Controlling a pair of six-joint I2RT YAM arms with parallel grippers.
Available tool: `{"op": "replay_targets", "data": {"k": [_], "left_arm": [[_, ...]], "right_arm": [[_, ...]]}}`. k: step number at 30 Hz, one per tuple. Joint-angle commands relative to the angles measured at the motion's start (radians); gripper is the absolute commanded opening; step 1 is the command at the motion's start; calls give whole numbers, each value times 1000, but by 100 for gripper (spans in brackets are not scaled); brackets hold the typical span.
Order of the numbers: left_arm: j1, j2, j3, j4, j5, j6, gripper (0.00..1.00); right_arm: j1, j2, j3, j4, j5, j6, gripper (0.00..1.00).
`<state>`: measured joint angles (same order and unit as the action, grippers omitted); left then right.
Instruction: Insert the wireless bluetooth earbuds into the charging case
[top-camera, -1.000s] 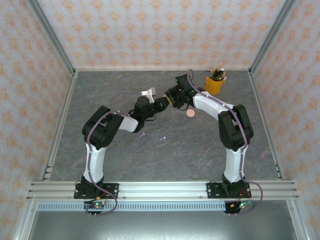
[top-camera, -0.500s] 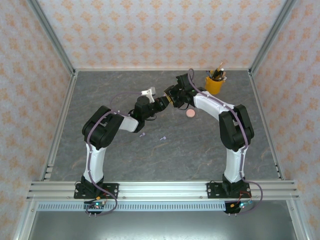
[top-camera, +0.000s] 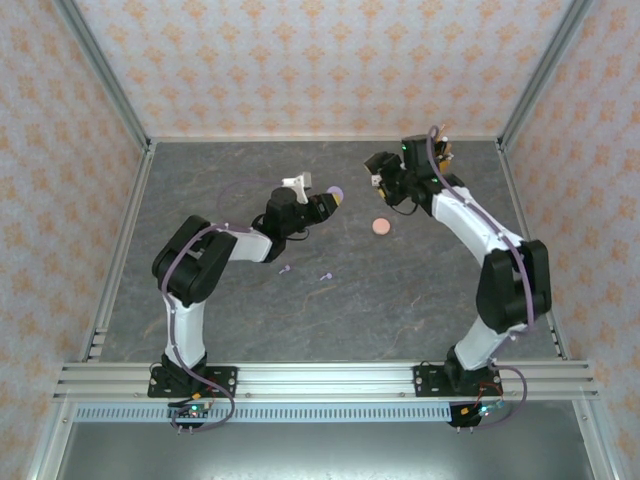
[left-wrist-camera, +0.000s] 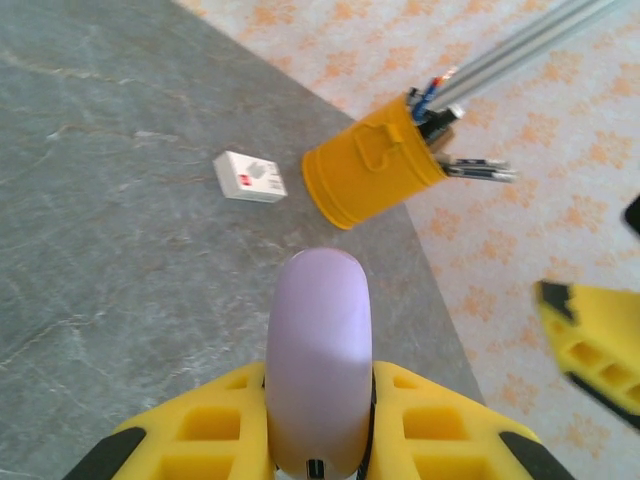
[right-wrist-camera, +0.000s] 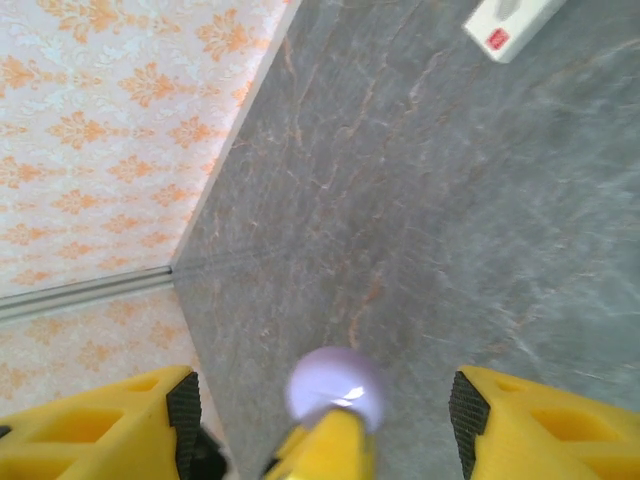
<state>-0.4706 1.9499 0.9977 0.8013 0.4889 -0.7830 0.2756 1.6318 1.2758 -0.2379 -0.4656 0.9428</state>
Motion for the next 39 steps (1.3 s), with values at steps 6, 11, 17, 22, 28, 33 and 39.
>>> {"op": "replay_targets", "data": {"k": [6, 11, 17, 22, 28, 33, 39], "left_arm": [[9, -225, -1, -248, 223, 214, 12], [12, -302, -3, -359, 294, 297, 12], [12, -354, -3, -439, 338, 343, 12], [12, -369, 1, -450, 354, 344, 12], [12, -370, 9, -453, 359, 341, 12], [12, -374, 11, -454, 369, 341, 12], [12, -377, 16, -462, 378, 346, 11]], "right_arm": [[-23, -202, -278, 214, -128, -288, 68], [-23, -307, -413, 364, -262, -352, 68], [-13, -363, -476, 450, -363, -369, 68], [27, -351, -458, 453, -373, -387, 68], [64, -321, -423, 434, -366, -406, 68], [80, -285, -397, 431, -357, -406, 67], [88, -242, -359, 432, -362, -405, 67]]}}
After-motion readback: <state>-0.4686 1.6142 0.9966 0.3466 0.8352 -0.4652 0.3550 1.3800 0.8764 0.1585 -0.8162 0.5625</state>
